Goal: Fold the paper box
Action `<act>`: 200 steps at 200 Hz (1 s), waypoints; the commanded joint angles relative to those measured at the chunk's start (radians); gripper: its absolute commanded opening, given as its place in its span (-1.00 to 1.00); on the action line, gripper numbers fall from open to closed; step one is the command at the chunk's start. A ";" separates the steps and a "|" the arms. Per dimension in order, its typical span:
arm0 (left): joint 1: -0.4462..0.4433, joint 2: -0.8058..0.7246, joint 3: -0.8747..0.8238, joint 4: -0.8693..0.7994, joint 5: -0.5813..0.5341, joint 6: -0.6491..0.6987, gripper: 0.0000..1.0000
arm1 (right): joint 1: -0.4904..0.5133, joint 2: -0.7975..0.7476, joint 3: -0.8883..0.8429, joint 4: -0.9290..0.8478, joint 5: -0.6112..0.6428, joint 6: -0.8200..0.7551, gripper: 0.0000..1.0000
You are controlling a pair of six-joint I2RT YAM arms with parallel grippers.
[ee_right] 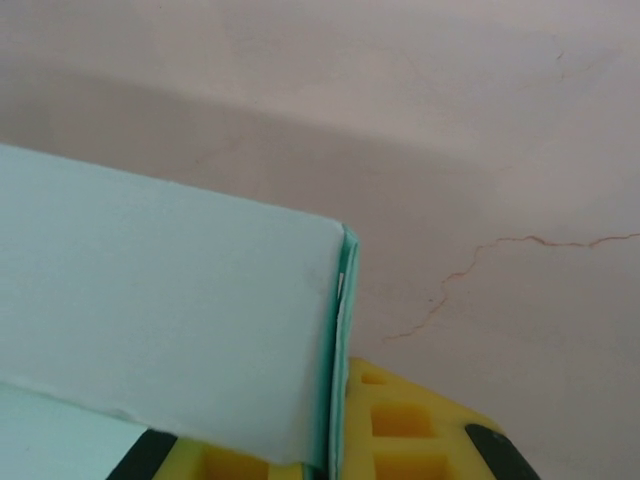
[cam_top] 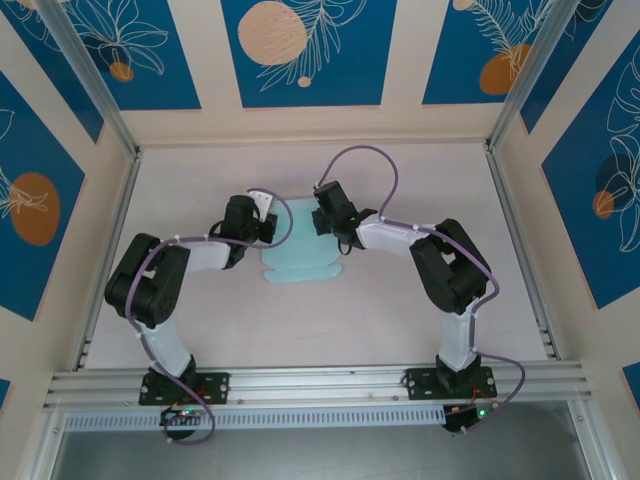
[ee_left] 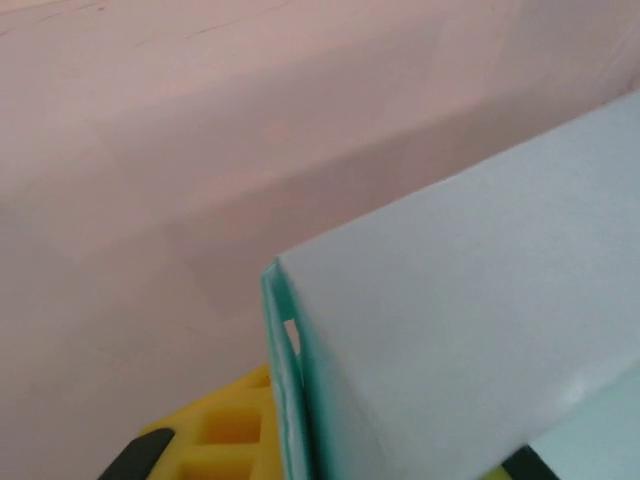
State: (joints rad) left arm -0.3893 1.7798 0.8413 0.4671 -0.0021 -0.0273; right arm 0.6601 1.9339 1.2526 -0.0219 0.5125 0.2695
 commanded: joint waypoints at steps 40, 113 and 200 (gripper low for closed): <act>-0.016 0.005 0.009 0.077 -0.055 -0.058 -0.84 | 0.016 -0.013 -0.013 -0.111 0.001 0.017 -1.00; -0.026 -0.133 0.064 -0.249 -0.093 -0.301 -0.93 | 0.037 0.033 0.278 -0.711 0.154 0.254 -1.00; -0.037 -0.226 0.139 -0.788 -0.004 -0.429 -0.98 | 0.099 0.166 0.499 -1.202 -0.024 0.254 -0.90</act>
State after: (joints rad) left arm -0.4332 1.6257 0.9924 -0.2260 -0.0132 -0.3820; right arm 0.7532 2.0541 1.7687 -0.9413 0.5140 0.5068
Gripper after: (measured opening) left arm 0.098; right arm 0.108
